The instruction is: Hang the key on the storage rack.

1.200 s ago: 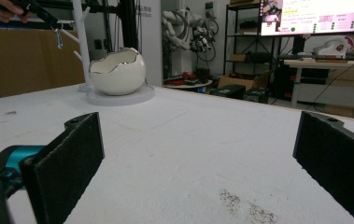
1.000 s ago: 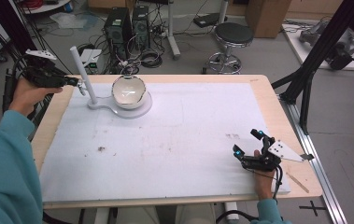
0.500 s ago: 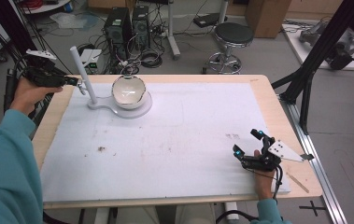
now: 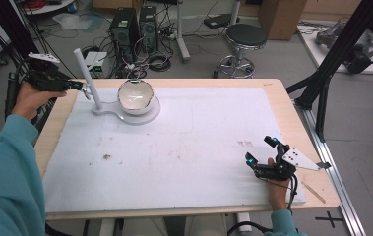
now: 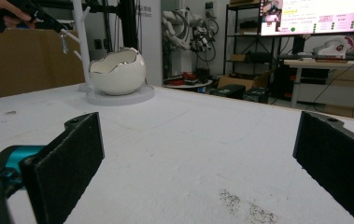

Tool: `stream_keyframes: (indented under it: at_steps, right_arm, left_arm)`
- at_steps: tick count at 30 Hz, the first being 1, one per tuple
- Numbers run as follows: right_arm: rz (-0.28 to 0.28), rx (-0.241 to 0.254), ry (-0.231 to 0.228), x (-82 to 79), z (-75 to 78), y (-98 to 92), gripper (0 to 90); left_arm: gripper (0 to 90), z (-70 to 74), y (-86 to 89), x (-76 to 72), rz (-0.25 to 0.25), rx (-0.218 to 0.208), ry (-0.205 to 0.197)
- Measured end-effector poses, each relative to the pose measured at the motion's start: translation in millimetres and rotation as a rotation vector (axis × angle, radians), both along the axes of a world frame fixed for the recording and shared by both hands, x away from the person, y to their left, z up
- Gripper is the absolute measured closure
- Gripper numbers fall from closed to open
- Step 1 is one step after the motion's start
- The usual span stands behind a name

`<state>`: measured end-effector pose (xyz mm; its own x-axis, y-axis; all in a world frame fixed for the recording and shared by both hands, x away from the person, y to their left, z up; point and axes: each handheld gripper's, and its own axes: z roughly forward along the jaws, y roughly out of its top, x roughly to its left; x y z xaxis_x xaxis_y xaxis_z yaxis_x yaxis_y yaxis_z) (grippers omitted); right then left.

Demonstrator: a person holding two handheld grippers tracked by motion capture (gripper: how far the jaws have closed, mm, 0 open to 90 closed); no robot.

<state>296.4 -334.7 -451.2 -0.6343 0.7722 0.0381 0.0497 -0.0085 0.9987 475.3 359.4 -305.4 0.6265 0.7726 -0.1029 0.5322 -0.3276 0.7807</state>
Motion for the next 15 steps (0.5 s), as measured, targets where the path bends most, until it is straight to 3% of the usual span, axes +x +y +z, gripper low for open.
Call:
stream_keyframes:
  at_steps: [2, 6, 8, 13, 15]
  right_arm:
    - [0.000, 0.000, 0.000, 0.0, 0.0, 0.0, 1.1]
    - [-0.001, -0.002, -0.002, 0.1, 0.0, 0.0, 1.0]
    - [-0.001, -0.003, -0.003, 0.1, 0.0, 0.0, 1.1]
    - [-0.001, -0.002, 0.000, -0.1, 0.0, -0.1, 1.0]
    - [-0.001, -0.002, 0.001, -0.1, 0.1, -0.1, 1.1]
  left_arm:
    - [87.8, -0.3, 0.3, 0.0, -0.008, 0.007, -0.011]
    - [83.4, 0.0, 0.4, 0.5, 0.025, 0.029, -0.042]
    - [76.3, 0.7, 1.4, 0.5, 0.040, 0.036, -0.063]
    - [48.6, 1.6, 4.3, -1.4, 0.074, 0.044, -0.113]
    - [40.8, 2.2, 6.1, -6.5, 0.098, 0.021, -0.166]
